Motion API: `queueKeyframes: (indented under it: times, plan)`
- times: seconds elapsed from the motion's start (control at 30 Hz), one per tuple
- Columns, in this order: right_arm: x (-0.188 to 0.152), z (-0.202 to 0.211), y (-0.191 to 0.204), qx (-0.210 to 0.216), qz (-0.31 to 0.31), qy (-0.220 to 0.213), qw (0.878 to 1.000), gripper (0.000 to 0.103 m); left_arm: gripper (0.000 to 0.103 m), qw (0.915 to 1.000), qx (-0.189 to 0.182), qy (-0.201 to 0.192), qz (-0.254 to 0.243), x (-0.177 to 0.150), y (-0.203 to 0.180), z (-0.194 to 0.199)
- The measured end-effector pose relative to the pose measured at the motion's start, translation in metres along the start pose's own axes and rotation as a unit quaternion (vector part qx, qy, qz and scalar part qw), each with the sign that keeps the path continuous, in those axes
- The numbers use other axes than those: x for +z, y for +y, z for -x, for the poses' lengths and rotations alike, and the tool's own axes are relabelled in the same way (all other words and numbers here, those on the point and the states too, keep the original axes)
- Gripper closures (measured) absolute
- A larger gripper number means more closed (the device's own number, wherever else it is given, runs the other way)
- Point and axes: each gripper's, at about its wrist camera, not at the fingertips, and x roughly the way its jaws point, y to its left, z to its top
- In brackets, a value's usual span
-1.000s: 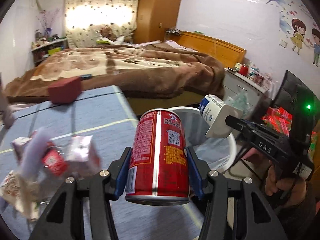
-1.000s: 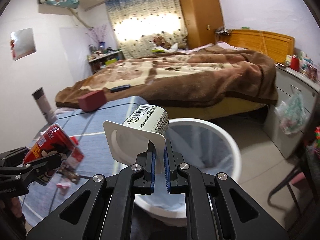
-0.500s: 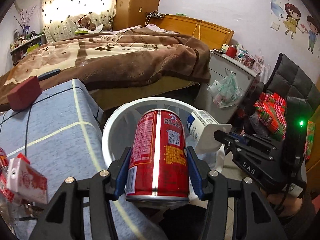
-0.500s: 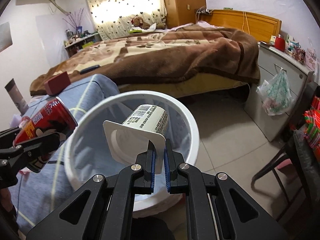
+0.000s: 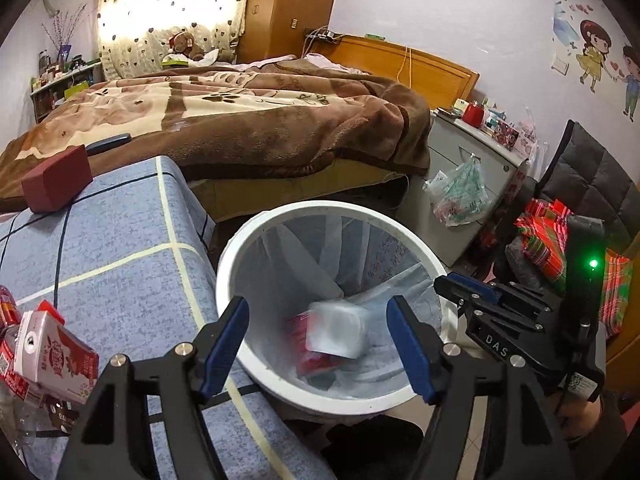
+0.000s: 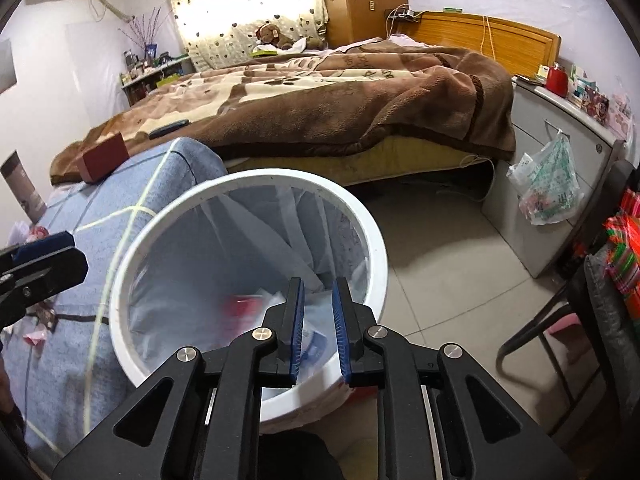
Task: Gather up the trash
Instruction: 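Carry the red can and yogurt cup over the wastebasket and open both tools, then move both tools back toward the trash on the table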
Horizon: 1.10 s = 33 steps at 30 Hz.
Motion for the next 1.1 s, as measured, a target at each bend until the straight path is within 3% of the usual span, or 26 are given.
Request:
queueKeyframes:
  times: [0.1,0.23,0.3,0.83,1.1]
  plan:
    - [0.001,0.004,0.003,0.001,-0.002,-0.008,1.0,0.084,0.03,1.0,0.001,-0.003,0.007,-0.003,0.006,0.007]
    - [-0.001,0.013,0.011,0.013,-0.004,-0.02,1.0,0.068,0.03,0.9998,0.009,-0.01,0.014,-0.01,0.015,0.019]
    - [-0.002,0.017,0.016,0.016,-0.003,-0.026,1.0,0.065,0.03,0.9997,0.012,-0.014,0.019,-0.013,0.02,0.026]
    - [-0.013,0.041,0.084,0.076,0.027,-0.06,0.995,0.059,0.029,0.9923,0.082,-0.071,0.059,-0.055,0.081,0.107]
    - [-0.019,0.037,0.125,0.124,0.049,-0.049,0.99,0.059,0.029,0.9803,0.142,-0.091,0.102,-0.085,0.133,0.147]
